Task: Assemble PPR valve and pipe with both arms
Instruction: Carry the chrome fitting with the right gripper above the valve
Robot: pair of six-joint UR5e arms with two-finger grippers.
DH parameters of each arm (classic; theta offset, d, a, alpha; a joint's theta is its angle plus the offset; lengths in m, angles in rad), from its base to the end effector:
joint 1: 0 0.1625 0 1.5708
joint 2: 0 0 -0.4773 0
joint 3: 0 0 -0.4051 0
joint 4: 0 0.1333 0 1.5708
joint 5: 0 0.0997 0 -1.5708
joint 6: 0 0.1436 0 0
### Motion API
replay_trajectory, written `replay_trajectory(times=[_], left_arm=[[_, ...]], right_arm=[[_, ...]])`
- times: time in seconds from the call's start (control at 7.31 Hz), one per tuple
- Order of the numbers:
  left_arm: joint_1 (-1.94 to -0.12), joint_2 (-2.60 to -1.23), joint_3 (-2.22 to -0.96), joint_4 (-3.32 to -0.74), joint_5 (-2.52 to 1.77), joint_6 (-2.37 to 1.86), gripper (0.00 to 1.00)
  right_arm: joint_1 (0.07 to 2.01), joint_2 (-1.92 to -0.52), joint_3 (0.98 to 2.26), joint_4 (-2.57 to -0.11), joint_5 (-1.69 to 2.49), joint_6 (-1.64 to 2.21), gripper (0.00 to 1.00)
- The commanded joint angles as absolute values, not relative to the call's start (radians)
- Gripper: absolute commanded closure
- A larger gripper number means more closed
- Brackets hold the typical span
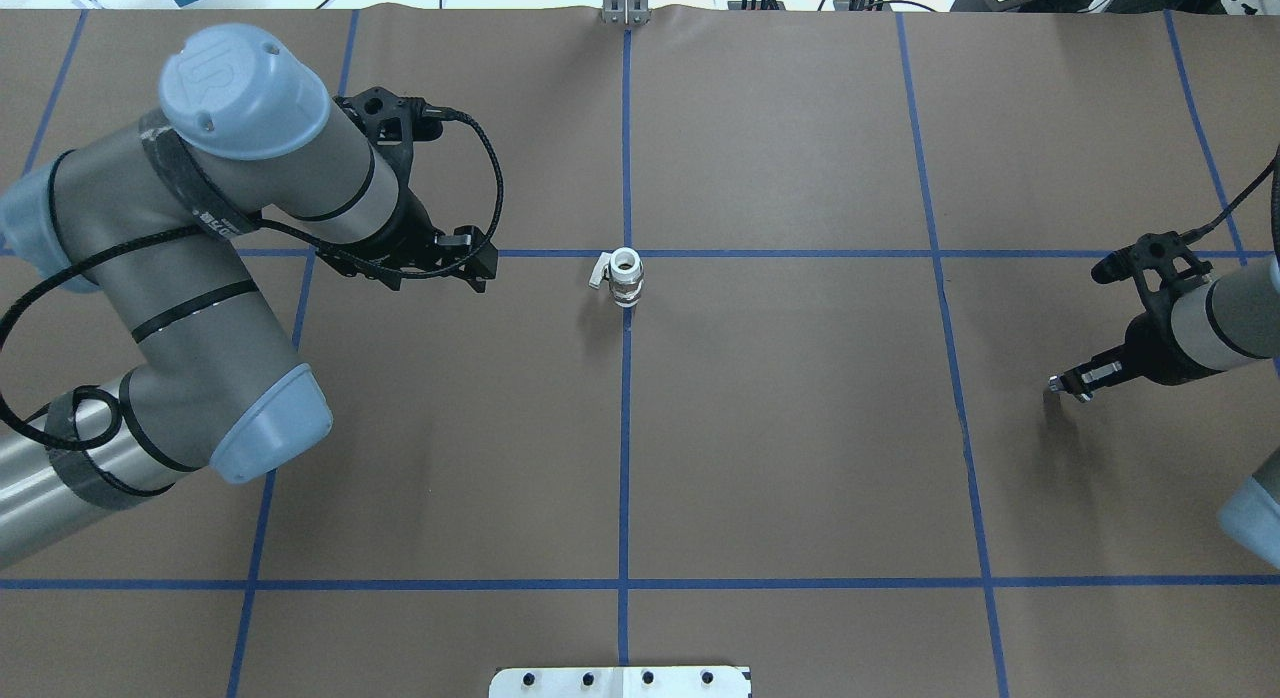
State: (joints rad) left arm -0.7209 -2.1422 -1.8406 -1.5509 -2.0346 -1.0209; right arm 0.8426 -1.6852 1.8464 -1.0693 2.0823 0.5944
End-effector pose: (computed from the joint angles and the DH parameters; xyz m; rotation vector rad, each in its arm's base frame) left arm 0.4728 -0.5074 0.2765 0.1264 0.9069 0.0315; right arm -0.2864 -0.4159 0.6090 0.2095 -0.7887 -0.2957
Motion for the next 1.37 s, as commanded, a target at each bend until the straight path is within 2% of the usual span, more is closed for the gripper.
replay_trajectory(times=[0.0,0.27,0.41,0.68,0.96,1.23], left_arm=[[-0.73,-2.09,-1.885,-1.555,-2.042,-1.009,0.08],[-0.739,-1.94,-1.995,-1.554,-2.043,-0.887,0.07],[-0.758,-1.895,-2.003,-1.554,-2.048,-0.858,0.05],[-0.8,-1.804,-2.014,-1.557,-2.062,-0.781,0.01],[-0.857,-1.749,-2.029,-1.562,-2.069,-0.724,0.01],[-0.865,-1.743,-2.033,-1.56,-2.069,-0.724,0.01]], right_arm=[[0.86,-1.573,1.864,-1.183,2.1,0.636,1.0],[0.856,-1.27,1.879,-1.505,2.102,0.82,1.0],[0.809,-1.141,1.87,-1.59,2.1,0.945,1.0],[0.744,-0.909,1.75,-1.612,2.091,1.203,1.0],[0.71,-0.754,1.61,-1.609,2.077,1.307,1.0],[0.707,-0.671,1.49,-1.603,2.071,1.316,1.0]])
